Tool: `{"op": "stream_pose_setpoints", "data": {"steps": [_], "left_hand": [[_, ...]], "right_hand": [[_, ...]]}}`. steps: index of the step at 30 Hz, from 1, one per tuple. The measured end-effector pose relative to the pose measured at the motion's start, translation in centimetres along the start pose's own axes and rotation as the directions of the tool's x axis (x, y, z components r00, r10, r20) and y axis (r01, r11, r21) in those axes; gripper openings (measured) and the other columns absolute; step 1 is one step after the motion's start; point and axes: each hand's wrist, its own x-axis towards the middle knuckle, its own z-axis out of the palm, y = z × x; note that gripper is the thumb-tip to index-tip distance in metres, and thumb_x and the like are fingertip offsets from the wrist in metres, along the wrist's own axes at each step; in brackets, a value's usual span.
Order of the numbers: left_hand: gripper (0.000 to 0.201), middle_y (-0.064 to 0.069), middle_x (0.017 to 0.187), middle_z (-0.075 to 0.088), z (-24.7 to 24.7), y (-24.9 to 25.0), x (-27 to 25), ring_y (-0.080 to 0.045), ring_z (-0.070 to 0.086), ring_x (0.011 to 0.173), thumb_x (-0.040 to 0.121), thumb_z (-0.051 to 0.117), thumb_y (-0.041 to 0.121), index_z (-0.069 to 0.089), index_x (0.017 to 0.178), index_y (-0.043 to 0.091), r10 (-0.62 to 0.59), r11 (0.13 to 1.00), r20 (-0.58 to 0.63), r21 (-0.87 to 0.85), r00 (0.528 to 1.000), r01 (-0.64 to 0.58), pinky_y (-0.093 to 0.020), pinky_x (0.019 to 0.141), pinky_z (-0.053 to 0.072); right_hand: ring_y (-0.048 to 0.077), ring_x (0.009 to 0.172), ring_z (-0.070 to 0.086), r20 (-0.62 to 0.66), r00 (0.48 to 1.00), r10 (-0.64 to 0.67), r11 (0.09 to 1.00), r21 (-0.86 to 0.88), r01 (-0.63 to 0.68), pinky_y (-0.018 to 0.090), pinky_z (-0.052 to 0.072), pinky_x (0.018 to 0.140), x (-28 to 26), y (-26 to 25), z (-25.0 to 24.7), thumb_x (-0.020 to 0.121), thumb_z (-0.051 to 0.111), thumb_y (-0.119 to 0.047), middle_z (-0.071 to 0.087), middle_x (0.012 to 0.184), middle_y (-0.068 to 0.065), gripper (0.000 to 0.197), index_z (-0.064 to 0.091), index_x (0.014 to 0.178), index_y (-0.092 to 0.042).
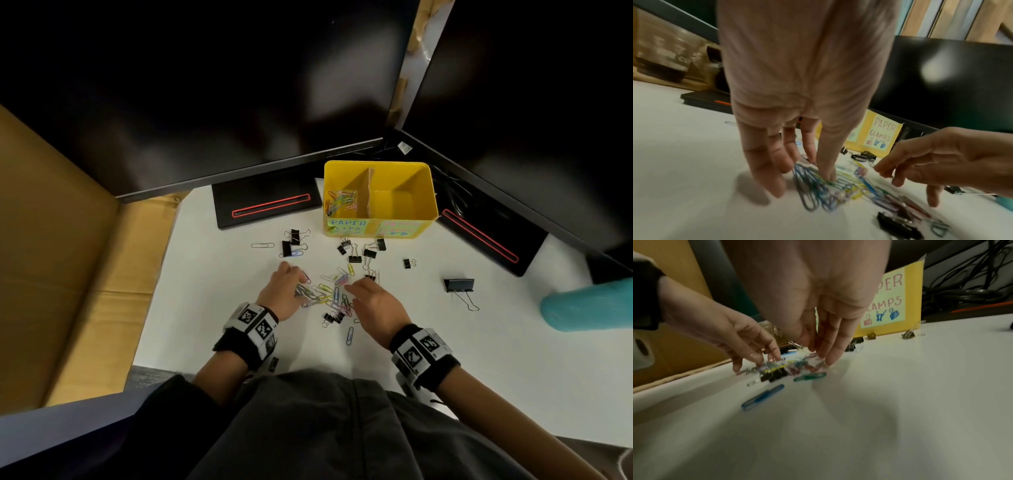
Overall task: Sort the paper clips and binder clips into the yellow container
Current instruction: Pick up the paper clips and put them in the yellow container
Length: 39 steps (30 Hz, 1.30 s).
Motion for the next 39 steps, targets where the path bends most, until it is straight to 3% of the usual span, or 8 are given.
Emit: {"op": "stream_pose_setpoints", "data": {"steps": [7, 14, 19, 23, 29, 33, 36, 39], "left_hand": [[0.088, -0.006, 0.12, 0.037, -0.2, 0.1, -0.4, -0.021, 0.042, 0.109, 0.049, 0.09, 0.031, 0.04, 0.119, 0.02, 0.015, 0.999, -0.021, 0.043, 1.0, -0.014, -0.045, 0.086, 0.049], [0.042, -0.005, 0.107, 0.046, 1.1, 0.3, 0.1, -0.025, 0.054, 0.101, 0.07, 0.078, 0.012, 0.053, 0.103, 0.013, 0.183, 0.979, -0.114, -0.075, 0.977, -0.192, -0.042, 0.087, 0.049], [0.098, -0.011, 0.14, 0.032, -1.3, -2.7, 0.2, -0.025, 0.033, 0.13, 0.058, 0.085, 0.042, 0.034, 0.135, 0.008, 0.008, 0.995, -0.401, -0.089, 0.916, -0.048, -0.042, 0.107, 0.038], [0.131, -0.007, 0.158, 0.002, -2.5, -4.2, 1.1, -0.02, 0.001, 0.146, 0.055, 0.076, 0.065, 0.0, 0.147, 0.009, 0.041, 0.998, -0.204, 0.044, 0.978, -0.032, -0.047, 0.118, 0.011], [0.133, -0.003, 0.159, -0.007, -1.5, -5.8, -0.2, -0.015, -0.008, 0.145, 0.051, 0.042, 0.091, 0.002, 0.147, 0.009, 0.11, 0.988, -0.098, 0.117, 0.989, -0.098, -0.04, 0.119, -0.002], [0.111, -0.004, 0.158, 0.003, 0.9, -5.1, -2.6, -0.017, 0.007, 0.144, 0.065, 0.072, 0.059, 0.015, 0.147, 0.009, 0.124, 0.992, -0.121, 0.044, 0.985, -0.12, -0.033, 0.119, 0.014], [0.086, -0.01, 0.151, 0.024, 2.4, -3.0, -2.3, -0.022, 0.027, 0.137, 0.073, 0.075, 0.035, 0.031, 0.142, 0.009, 0.221, 0.975, -0.148, 0.056, 0.964, -0.215, -0.036, 0.115, 0.029], [0.062, -0.011, 0.14, 0.044, 2.8, -0.7, -0.9, -0.025, 0.042, 0.127, 0.078, 0.072, 0.024, 0.047, 0.133, 0.012, 0.258, 0.966, -0.173, 0.056, 0.951, -0.252, -0.043, 0.106, 0.041]], "right_hand": [[0.024, 0.069, 0.06, 0.158, 0.954, 0.254, 0.967, -0.041, -0.251, 0.035, 0.051, 0.062, -2.6, 0.5, -1.4, 0.056, 0.078, -0.056, 0.057, 0.095, -0.001, 0.071, 0.043, 0.104, -0.017], [0.021, 0.069, 0.056, 0.095, 0.942, 0.323, 0.937, 0.109, -0.333, 0.032, 0.048, 0.064, -1.0, 0.5, 0.7, 0.068, 0.08, -0.027, 0.052, 0.084, -0.001, 0.031, 0.059, 0.085, -0.011], [0.029, 0.072, 0.059, 0.077, 0.954, 0.291, 0.949, 0.1, -0.298, 0.037, 0.051, 0.068, 1.9, 0.5, -0.4, 0.071, 0.076, -0.011, 0.06, 0.086, 0.01, 0.02, 0.062, 0.085, -0.007], [0.031, 0.081, 0.061, 0.066, 0.981, 0.181, 0.979, 0.084, -0.187, 0.039, 0.052, 0.071, 4.0, -0.5, -0.6, 0.071, 0.061, 0.005, 0.059, 0.098, 0.014, 0.03, 0.063, 0.099, -0.007], [0.036, 0.094, 0.059, 0.162, 0.976, 0.144, 0.99, -0.025, -0.142, 0.04, 0.051, 0.08, 5.4, -1.0, -0.8, 0.078, 0.052, 0.008, 0.051, 0.115, 0.017, 0.044, 0.055, 0.12, -0.003], [0.031, 0.086, 0.063, 0.084, 0.978, 0.193, 0.98, 0.028, -0.196, 0.037, 0.053, 0.075, 4.5, -0.2, -1.2, 0.078, 0.068, -0.01, 0.054, 0.115, 0.013, 0.039, 0.059, 0.116, -0.006], [0.03, 0.086, 0.063, 0.159, 0.953, 0.257, 0.966, -0.021, -0.257, 0.039, 0.053, 0.077, 3.8, 0.0, -1.2, 0.066, 0.081, -0.035, 0.051, 0.115, 0.011, 0.066, 0.053, 0.12, -0.009], [0.031, 0.083, 0.06, 0.127, 0.967, 0.222, 0.975, -0.006, -0.223, 0.035, 0.051, 0.071, 3.9, -1.2, -0.2, 0.069, 0.079, -0.029, 0.054, 0.106, 0.014, 0.053, 0.058, 0.112, -0.007]]}}
